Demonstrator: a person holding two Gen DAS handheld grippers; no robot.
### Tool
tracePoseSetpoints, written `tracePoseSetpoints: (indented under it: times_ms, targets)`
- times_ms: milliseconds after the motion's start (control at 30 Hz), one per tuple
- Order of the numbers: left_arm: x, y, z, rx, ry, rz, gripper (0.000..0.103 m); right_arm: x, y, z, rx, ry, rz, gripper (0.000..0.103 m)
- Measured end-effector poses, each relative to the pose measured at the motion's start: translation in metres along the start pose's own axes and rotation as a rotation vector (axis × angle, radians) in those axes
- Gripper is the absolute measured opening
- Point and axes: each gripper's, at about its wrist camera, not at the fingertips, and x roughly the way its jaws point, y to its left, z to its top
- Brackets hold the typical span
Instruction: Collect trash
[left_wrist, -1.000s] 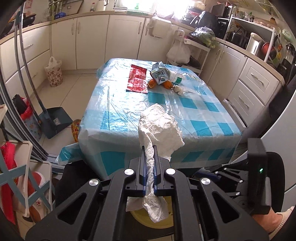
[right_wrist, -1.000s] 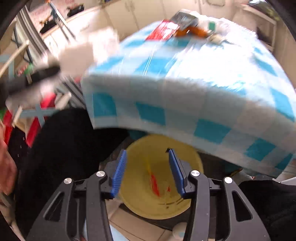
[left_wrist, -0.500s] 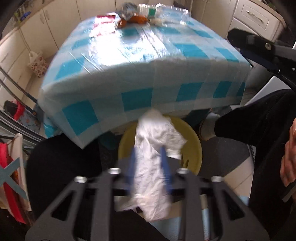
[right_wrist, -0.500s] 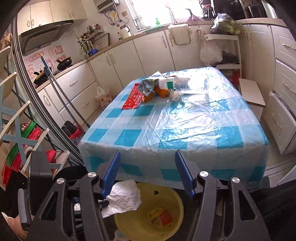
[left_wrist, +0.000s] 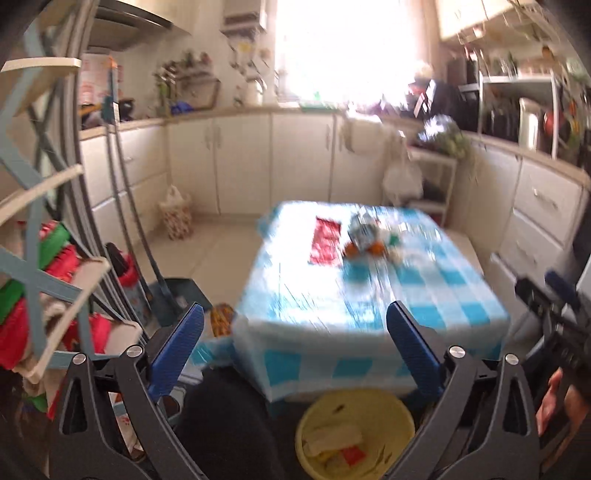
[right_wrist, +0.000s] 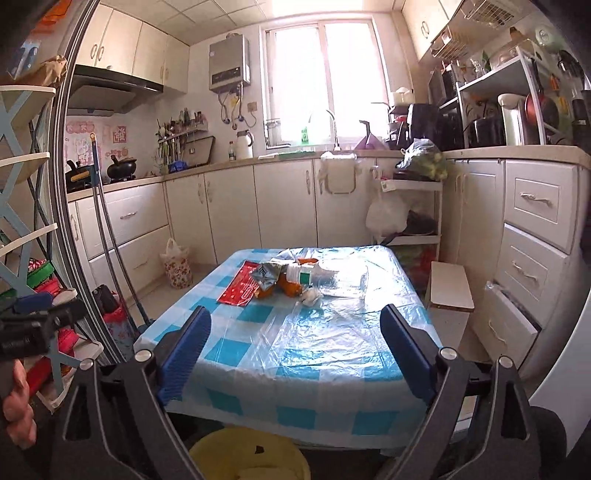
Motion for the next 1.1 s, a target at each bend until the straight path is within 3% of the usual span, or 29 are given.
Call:
tracePoseSetpoints:
  times_ms: [267,800,1100]
  targets:
    - [-0.035,0.018,0.018,-0.09,-0.127,0.053,0.096,-0.005,-0.003,0.0,-0.001,-0.033,-0.028,0.091]
    - [-0.046,0.023,0.017,-0.118,-0.154,0.067,0.096,-0.015,0.007,-0.001,-0.047,-0.057,-0.032,0.091]
    - [-0.041,0.021,0.015,-0.098,-0.122,0.08,0.096,-0.023,0.017,-0.001,-0.1,-0.09,-0.016,0.091]
